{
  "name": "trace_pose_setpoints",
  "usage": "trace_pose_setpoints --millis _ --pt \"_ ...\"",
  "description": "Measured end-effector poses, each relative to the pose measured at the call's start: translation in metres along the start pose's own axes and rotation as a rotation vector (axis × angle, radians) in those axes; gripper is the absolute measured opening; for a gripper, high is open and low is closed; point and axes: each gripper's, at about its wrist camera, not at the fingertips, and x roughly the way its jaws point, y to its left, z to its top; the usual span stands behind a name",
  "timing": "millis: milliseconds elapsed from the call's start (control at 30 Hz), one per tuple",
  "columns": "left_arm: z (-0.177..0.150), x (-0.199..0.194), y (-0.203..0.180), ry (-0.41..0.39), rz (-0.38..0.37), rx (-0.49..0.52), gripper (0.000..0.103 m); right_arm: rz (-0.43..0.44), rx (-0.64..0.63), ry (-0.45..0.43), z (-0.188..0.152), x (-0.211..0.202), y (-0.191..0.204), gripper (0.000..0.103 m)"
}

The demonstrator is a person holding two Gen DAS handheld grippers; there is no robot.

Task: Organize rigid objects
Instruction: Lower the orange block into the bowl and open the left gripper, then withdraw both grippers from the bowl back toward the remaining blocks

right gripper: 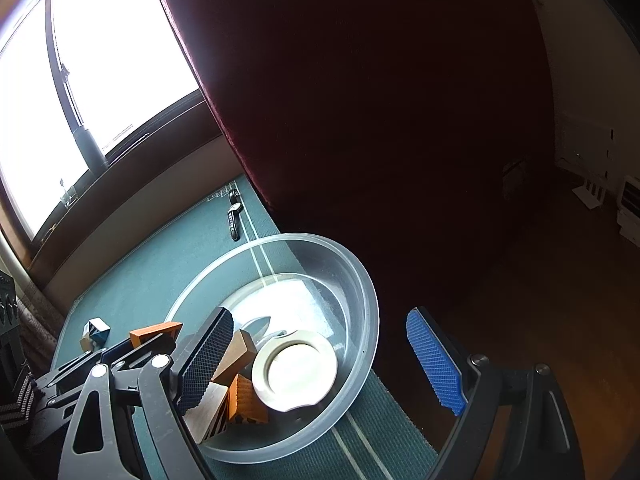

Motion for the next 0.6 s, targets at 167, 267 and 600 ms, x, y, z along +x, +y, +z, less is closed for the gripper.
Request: trace_pose_setpoints --millis 167,267,600 --pt "-0.002 -0.004 0.014 -0.019 0.013 -0.055 0.078 -0.009 0.009 0.004 -0.001 0.002 -0.001 0.092" --pt "-0.004 -0.005 0.022 -0.019 0.027 -0.080 0.078 -0.012 0.007 0.005 -0.003 0.001 -0.001 0.092" --pt "-0.012 -0.012 0.035 -0.027 0.088 -0.094 0.078 -0.004 -0.021 0.009 -0.008 0.003 0.008 0.094"
